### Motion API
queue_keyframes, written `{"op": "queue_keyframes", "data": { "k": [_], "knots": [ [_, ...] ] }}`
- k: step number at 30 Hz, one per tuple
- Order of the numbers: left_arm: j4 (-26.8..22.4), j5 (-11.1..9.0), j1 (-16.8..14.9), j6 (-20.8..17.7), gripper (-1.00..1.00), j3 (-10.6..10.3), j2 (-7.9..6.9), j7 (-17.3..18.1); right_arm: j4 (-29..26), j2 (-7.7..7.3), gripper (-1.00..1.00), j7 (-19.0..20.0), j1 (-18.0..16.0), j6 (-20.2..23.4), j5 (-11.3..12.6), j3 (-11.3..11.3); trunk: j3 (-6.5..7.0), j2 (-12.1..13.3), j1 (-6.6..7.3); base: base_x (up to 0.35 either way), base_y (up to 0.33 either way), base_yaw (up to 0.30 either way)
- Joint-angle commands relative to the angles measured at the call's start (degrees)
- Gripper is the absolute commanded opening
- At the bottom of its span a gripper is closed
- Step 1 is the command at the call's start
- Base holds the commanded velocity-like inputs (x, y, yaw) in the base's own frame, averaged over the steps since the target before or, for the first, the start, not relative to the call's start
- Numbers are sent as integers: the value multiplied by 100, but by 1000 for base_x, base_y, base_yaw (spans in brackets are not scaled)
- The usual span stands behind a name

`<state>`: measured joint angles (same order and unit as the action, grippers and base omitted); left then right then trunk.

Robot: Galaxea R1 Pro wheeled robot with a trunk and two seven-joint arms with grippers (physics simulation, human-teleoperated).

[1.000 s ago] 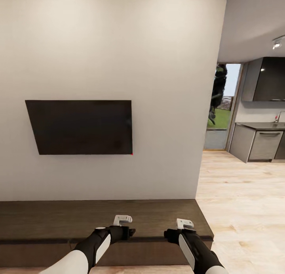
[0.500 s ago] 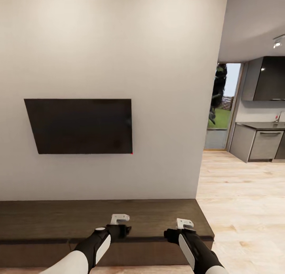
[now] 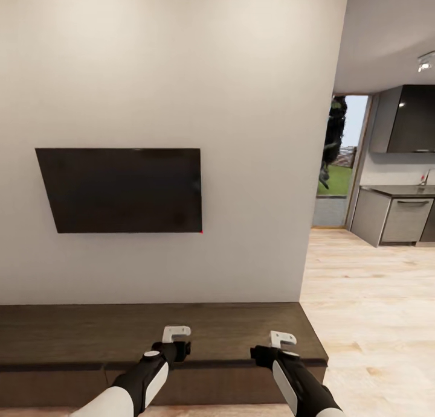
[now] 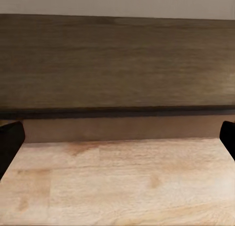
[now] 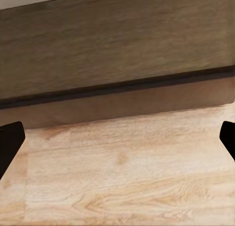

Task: Place each of the two pumpkins and all three candles from the living room inside a cabinet in the living room (use any cabinet), then make sure every cabinet is closed, and position the cauldron so it is next to a table in the living room.

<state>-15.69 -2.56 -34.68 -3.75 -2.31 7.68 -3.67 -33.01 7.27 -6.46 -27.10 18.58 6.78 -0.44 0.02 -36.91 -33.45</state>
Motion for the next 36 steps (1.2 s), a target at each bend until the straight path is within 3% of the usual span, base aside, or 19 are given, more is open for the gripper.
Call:
{"op": "queue_keyframes", "data": {
  "k": [1,4,10,18,21,22,25,26,29,30,33,36],
  "knots": [
    [-12,-30,61,38,100,-28,-2,-102,-5,2,100,-39,7,3,57,-2,-20,-45,-24,0,0,0],
    [-10,-24,148,200,100,-26,-2,-213,23,7,100,-64,15,-28,58,2,-74,-165,-90,0,0,0],
    [-18,-17,420,460,100,-24,-6,-263,612,23,100,-119,21,-581,69,-21,-181,-406,-222,0,0,0],
    [-84,-20,549,656,100,-27,-19,-83,1032,17,100,-209,20,-984,76,-77,-325,-727,-398,0,0,0],
    [-302,-28,580,619,100,-23,-20,27,1069,11,100,-216,20,-1019,73,-377,-379,-847,-463,0,0,0],
    [-421,-29,623,603,100,-21,-20,55,1078,8,100,-216,20,-1035,69,-568,-397,-887,-485,0,0,0],
    [-1301,-40,1067,292,100,-27,-35,135,1086,5,100,-216,20,-1097,65,-760,-451,-1007,-551,0,0,0],
    [-2042,-44,1422,-18,100,-31,-41,172,1091,2,100,-216,20,-1133,63,-833,-469,-1047,-573,0,0,0],
    [-3211,-52,2051,-407,100,-36,-52,296,1097,-7,100,-216,20,-1165,62,-898,-523,-1168,-639,0,0,0],
    [-3879,-53,2462,-570,100,-38,-60,400,1100,-20,100,-216,20,-1177,61,-923,-541,-1208,-661,0,0,0],
    [-4675,-62,2996,-734,100,-40,-68,517,1121,-43,100,-216,21,-1191,61,-951,-594,-1328,-727,0,0,0],
    [-4994,-69,3185,-789,100,-41,-71,551,1159,-54,100,-219,21,-1199,59,-963,-648,-1448,-793,0,0,0]
  ]
}}
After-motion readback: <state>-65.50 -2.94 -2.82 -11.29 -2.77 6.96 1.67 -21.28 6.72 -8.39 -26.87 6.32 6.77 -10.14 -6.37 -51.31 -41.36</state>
